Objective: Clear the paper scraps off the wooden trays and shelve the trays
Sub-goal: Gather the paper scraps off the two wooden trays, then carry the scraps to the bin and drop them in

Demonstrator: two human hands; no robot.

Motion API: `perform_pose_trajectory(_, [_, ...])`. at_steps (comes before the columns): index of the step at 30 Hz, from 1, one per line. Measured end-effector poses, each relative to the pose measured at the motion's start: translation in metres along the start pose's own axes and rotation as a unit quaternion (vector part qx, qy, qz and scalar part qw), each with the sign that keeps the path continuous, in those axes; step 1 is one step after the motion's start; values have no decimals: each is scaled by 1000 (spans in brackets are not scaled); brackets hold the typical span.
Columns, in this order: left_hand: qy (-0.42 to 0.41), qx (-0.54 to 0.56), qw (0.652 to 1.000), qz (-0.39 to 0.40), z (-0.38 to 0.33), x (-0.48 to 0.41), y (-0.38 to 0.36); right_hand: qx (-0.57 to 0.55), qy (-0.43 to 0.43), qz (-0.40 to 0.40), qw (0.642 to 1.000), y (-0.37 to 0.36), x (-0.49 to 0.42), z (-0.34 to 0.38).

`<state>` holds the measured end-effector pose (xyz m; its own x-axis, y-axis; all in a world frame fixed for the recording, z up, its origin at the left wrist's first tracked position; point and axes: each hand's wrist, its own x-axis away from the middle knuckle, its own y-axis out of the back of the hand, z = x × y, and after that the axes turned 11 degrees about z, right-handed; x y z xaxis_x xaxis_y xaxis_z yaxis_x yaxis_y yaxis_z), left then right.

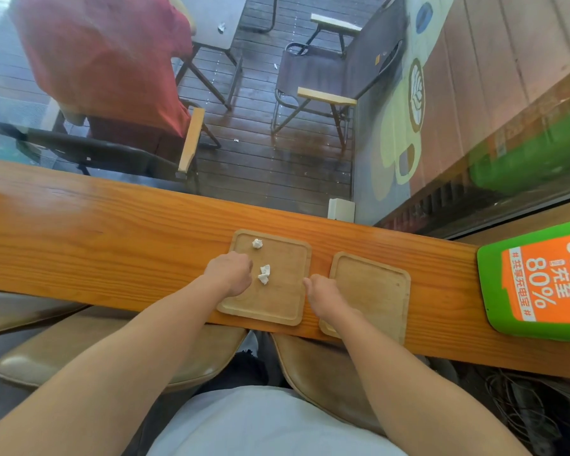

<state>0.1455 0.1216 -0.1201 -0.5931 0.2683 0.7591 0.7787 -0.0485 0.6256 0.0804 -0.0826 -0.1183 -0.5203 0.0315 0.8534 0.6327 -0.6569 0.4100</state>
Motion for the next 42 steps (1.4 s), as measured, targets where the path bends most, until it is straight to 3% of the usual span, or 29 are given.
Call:
perform_pose_trajectory(6, [-11,4,1000,-22,7,-16,14,-2,27,5,1000,-11,-3,29])
perform_pose_trajectory(14, [-92,-13,984,-149,22,-58,5,-22,18,-42,999,-41,-26,55])
perform_pose_trajectory(22, [-137,-3,982,-129,36,-69,-17,8,11,-34,999,-70,-49,56])
perform_pose_trajectory(25, [-116,-21,985,-127,34,-72,-16,6,16,-46,999,-73,-49,54])
perform_pose_trajectory(31, [-91,-1,995,-44,27,-72,-19,-57,-22,-49,997,-65,-28,37])
perform_pose_trajectory(38, [-124,-100,987,29,-14,-22,-21,-92,-25,-90,991,-56,28,-6])
perform_pose_trajectory(42, [-167,-175,970,3,-65,16,-23,-111,-4,-117,987,-56,78,-38])
